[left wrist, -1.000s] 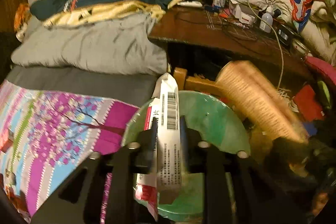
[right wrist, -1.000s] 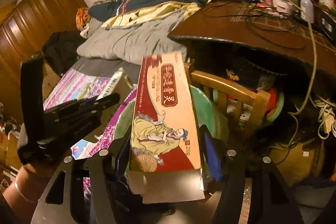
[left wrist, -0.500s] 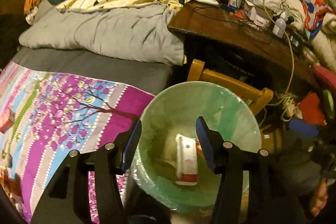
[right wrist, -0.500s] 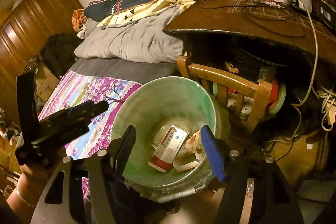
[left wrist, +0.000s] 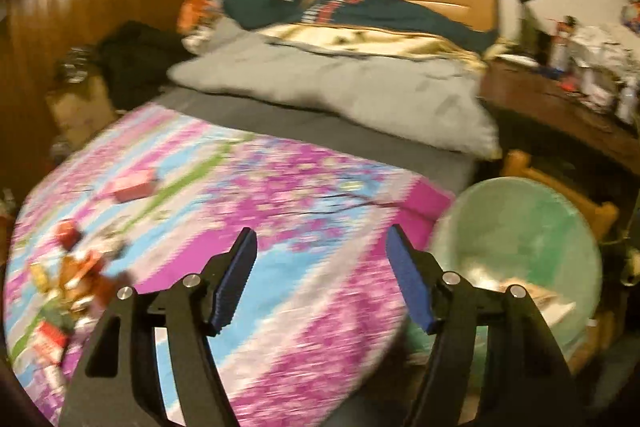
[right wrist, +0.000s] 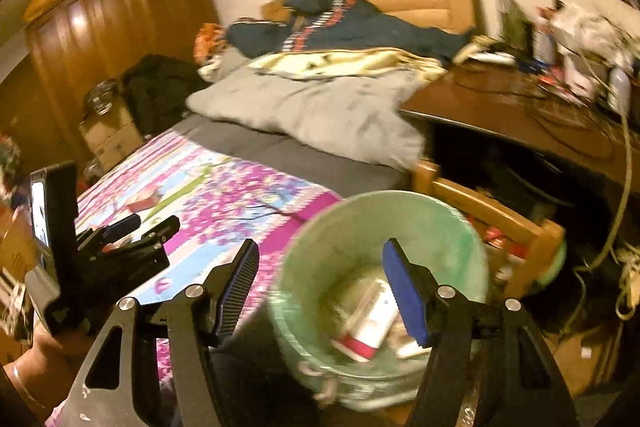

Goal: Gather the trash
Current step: 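Move both open tools back over the trash on the quilt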

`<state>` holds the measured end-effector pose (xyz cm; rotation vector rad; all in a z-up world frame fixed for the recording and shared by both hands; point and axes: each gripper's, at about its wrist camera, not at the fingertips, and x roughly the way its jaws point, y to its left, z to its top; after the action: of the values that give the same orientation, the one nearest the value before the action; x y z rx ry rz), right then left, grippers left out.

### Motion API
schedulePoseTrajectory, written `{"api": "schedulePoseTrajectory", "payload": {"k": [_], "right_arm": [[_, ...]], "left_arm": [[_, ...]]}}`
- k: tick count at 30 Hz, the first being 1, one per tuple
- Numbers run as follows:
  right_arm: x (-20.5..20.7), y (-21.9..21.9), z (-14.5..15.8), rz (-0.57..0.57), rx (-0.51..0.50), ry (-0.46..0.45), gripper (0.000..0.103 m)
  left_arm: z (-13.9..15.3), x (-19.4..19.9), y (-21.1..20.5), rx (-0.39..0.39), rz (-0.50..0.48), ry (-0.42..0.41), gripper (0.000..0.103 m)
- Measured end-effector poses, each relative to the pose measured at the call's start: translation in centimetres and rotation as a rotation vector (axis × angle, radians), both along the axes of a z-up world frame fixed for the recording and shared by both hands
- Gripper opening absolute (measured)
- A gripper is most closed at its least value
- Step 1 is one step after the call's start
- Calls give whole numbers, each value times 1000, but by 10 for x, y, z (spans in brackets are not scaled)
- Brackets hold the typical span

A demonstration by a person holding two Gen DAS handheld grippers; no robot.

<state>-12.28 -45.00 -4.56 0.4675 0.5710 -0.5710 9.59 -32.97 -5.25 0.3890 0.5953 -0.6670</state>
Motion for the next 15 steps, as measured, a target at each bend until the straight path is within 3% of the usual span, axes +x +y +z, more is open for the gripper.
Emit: {"api": "schedulePoseTrajectory", "payload": {"k": [6, 15], "right_arm": [[47, 46, -1, 147, -15, 11, 66], [134, 122, -17, 376, 4, 65, 66]], "left_arm": [[-5, 16, 86, 31, 189, -70, 68], [-26, 33, 235, 44, 525, 7, 68]]}}
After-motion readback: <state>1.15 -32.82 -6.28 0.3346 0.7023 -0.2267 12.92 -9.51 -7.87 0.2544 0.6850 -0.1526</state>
